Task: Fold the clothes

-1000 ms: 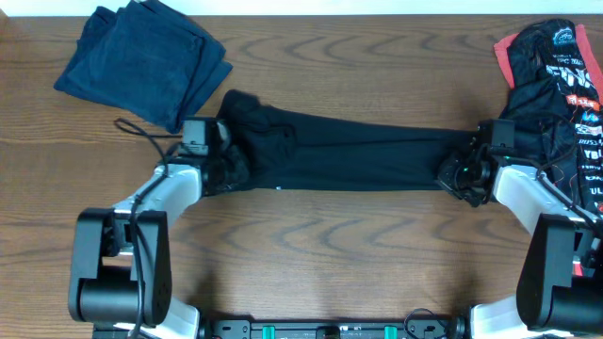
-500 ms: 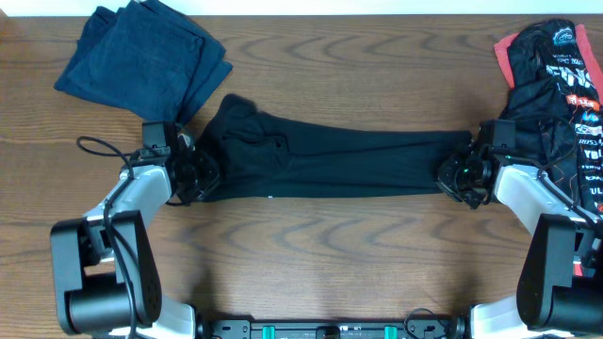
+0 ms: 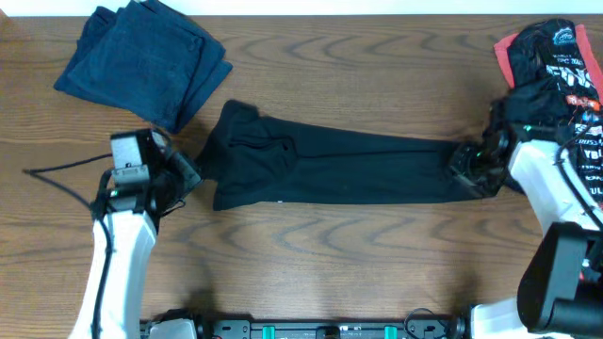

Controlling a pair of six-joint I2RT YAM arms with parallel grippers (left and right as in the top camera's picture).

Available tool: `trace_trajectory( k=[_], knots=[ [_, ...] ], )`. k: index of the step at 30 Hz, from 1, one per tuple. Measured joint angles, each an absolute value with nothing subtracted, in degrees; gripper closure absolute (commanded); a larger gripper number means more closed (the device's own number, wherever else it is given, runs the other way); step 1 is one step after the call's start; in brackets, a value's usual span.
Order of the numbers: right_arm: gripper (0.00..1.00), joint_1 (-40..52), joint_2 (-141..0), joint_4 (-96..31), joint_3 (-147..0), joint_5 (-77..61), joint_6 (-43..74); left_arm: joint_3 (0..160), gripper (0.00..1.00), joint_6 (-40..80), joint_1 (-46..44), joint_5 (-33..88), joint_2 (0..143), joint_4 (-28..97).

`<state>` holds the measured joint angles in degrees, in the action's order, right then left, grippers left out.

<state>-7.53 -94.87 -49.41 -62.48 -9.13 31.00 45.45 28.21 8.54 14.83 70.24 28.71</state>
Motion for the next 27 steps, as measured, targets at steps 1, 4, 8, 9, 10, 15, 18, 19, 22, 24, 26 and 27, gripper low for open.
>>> trace_trajectory(
  k=[1, 4, 8, 9, 10, 15, 18, 19, 22, 24, 26, 27],
  knots=[
    [0.01, -7.7, -94.2, -50.9, -64.2, -9.0, 30.5, 45.5, 0.24, 28.3, 8.5, 14.6, 69.1, 29.1],
    [0.01, -8.6, -92.1, -55.1, -67.9, -8.1, 29.5, 45.5, 0.13, 28.3, 8.5, 13.7, 67.0, 30.9],
    [0.01, -12.3, -89.5, -58.5, -69.8, -7.0, 28.4, 45.4, 0.01, 28.4, 8.5, 13.2, 66.8, 33.3],
    [0.01, -14.0, -89.1, -58.9, -69.8, -6.9, 27.8, 45.4, 0.0, 28.4, 8.5, 13.1, 66.8, 33.8],
    [0.01, -15.9, -89.1, -59.1, -69.8, -7.0, 27.0, 45.4, 0.01, 28.4, 8.5, 13.1, 66.8, 34.1],
    [0.03, -25.5, -89.5, -57.3, -69.6, -11.8, 19.0, 45.4, 0.02, 28.4, 8.5, 13.1, 66.8, 36.9],
    [0.01, -30.0, -91.1, -56.9, -69.6, -13.9, 15.2, 45.4, 0.02, 28.4, 8.5, 13.1, 66.8, 38.1],
    [0.01, -31.4, -91.9, -56.9, -69.5, -14.5, 14.7, 45.4, 0.02, 28.4, 8.5, 13.1, 66.8, 38.4],
    [0.01, -34.3, -93.9, -57.2, -68.9, -15.7, 12.8, 45.4, 0.02, 28.4, 8.5, 13.1, 66.9, 39.0],
    [0.01, -35.4, -94.2, -56.8, -68.5, -17.6, 10.5, 45.4, 0.02, 28.4, 8.5, 13.1, 66.9, 39.3],
    [0.01, -35.4, -94.2, -55.6, -68.4, -19.8, 8.3, 45.4, 0.02, 28.4, 8.5, 13.1, 67.0, 39.4],
    [0.01, -35.3, -94.2, -54.9, -68.4, -20.9, 7.3, 45.4, 0.02, 28.4, 8.5, 13.1, 67.0, 39.4]
  ],
)
